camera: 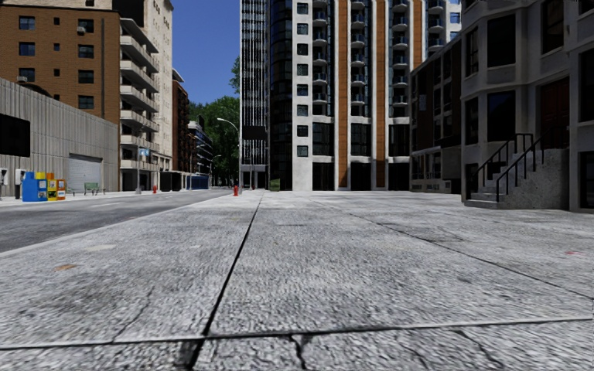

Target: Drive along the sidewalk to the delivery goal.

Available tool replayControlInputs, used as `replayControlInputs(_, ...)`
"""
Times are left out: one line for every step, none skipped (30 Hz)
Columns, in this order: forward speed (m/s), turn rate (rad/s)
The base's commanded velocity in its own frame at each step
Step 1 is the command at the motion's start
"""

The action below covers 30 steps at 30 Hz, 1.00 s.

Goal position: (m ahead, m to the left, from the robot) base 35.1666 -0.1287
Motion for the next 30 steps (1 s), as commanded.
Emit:
replayControlInputs(2.00, 0.00)
replayControlInputs(2.00, 0.00)
replayControlInputs(2.00, 0.00)
replayControlInputs(2.00, 0.00)
replayControlInputs(2.00, 0.00)
replayControlInputs(2.00, 0.00)
replayControlInputs(2.00, 0.00)
replayControlInputs(2.00, 0.00)
replayControlInputs(2.00, 0.00)
replayControlInputs(2.00, 0.00)
replayControlInputs(2.00, 0.00)
replayControlInputs(2.00, 0.00)
replayControlInputs(2.00, 0.00)
replayControlInputs(2.00, 0.00)
replayControlInputs(2.00, 0.00)
replayControlInputs(2.00, 0.00)
replayControlInputs(2.00, 0.00)
replayControlInputs(2.00, 0.00)
replayControlInputs(2.00, 0.00)
replayControlInputs(2.00, 0.00)
replayControlInputs(2.00, 0.00)
replayControlInputs(2.00, 0.00)
replayControlInputs(2.00, 0.00)
replayControlInputs(2.00, 0.00)
replayControlInputs(2.00, 0.00)
replayControlInputs(2.00, 0.00)
replayControlInputs(2.00, 0.00)
replayControlInputs(2.00, 0.00)
replayControlInputs(2.00, 0.00)
replayControlInputs(2.00, 0.00)
